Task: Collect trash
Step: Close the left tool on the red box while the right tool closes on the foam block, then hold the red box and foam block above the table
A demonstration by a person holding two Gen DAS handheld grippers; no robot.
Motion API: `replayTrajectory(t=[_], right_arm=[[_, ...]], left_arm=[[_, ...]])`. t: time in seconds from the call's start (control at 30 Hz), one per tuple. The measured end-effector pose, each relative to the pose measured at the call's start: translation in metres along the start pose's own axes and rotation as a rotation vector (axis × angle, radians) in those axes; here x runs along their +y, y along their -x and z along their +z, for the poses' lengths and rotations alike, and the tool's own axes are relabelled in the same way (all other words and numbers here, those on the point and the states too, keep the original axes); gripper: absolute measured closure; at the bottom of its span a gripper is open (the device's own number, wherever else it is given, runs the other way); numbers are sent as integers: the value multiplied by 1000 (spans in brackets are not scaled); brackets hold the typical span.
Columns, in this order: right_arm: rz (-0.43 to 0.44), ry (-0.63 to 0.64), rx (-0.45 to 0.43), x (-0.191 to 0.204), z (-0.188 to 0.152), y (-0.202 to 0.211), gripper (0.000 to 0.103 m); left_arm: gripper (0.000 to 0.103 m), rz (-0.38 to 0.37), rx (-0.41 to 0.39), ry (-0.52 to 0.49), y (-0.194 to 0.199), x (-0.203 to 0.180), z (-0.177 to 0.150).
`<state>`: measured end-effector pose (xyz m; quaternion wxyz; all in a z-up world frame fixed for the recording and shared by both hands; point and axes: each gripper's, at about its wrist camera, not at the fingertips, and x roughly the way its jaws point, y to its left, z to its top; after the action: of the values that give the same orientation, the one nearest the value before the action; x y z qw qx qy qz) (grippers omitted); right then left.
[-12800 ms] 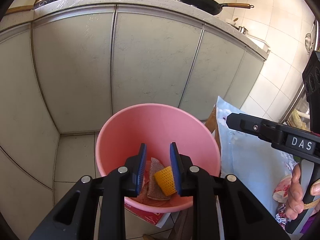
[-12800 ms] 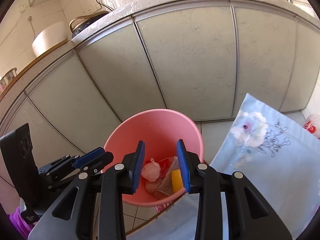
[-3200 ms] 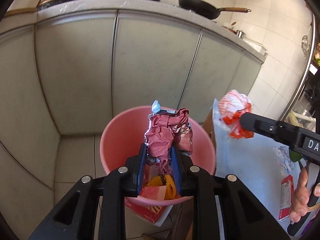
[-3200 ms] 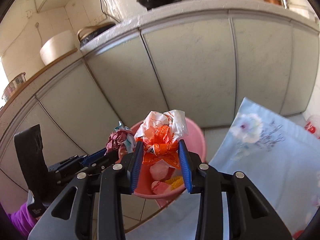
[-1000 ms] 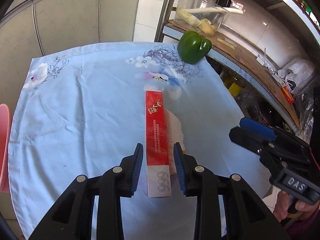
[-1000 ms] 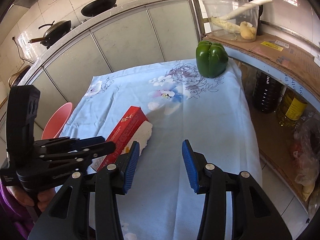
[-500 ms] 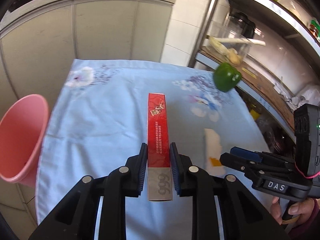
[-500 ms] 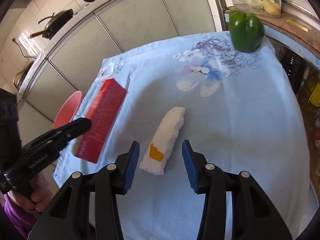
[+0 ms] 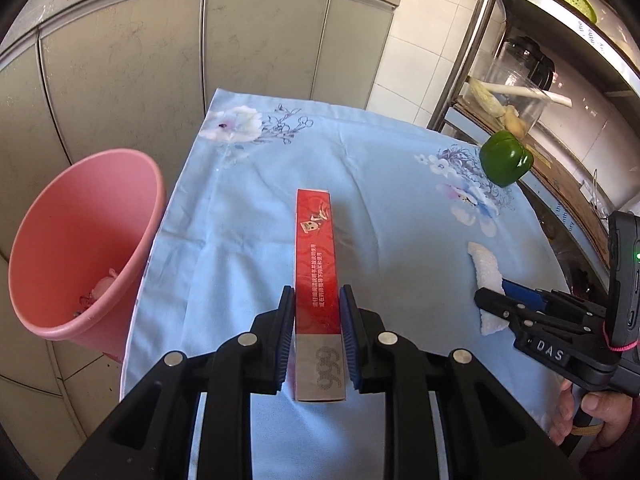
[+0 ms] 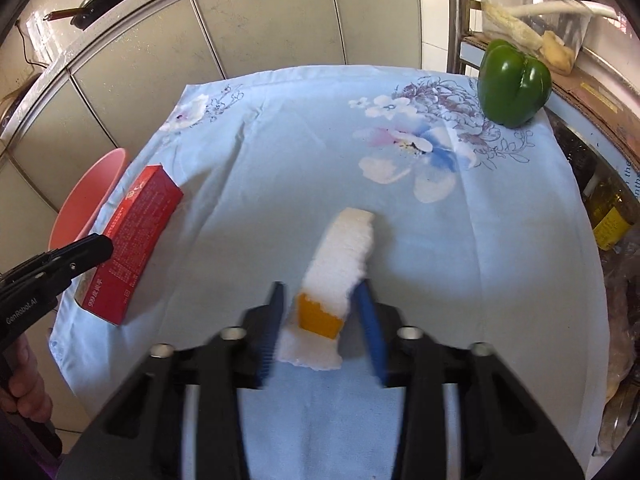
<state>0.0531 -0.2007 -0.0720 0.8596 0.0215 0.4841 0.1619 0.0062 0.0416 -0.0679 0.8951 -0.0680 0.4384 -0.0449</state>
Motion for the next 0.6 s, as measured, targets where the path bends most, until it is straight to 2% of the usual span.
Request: replayTrajectory(t=[0.23, 0.37, 0.6], right_arm=[[-1, -25, -42, -20, 5, 15, 72], [-19, -34, -64, -35, 10, 23, 72], [-38, -32, -32, -53, 10, 18, 72]], left_arm=[[80, -13, 22, -10, -5, -3, 6], [80, -19, 51, 16, -10, -1, 12], [80, 15, 78, 38, -18, -3, 18]])
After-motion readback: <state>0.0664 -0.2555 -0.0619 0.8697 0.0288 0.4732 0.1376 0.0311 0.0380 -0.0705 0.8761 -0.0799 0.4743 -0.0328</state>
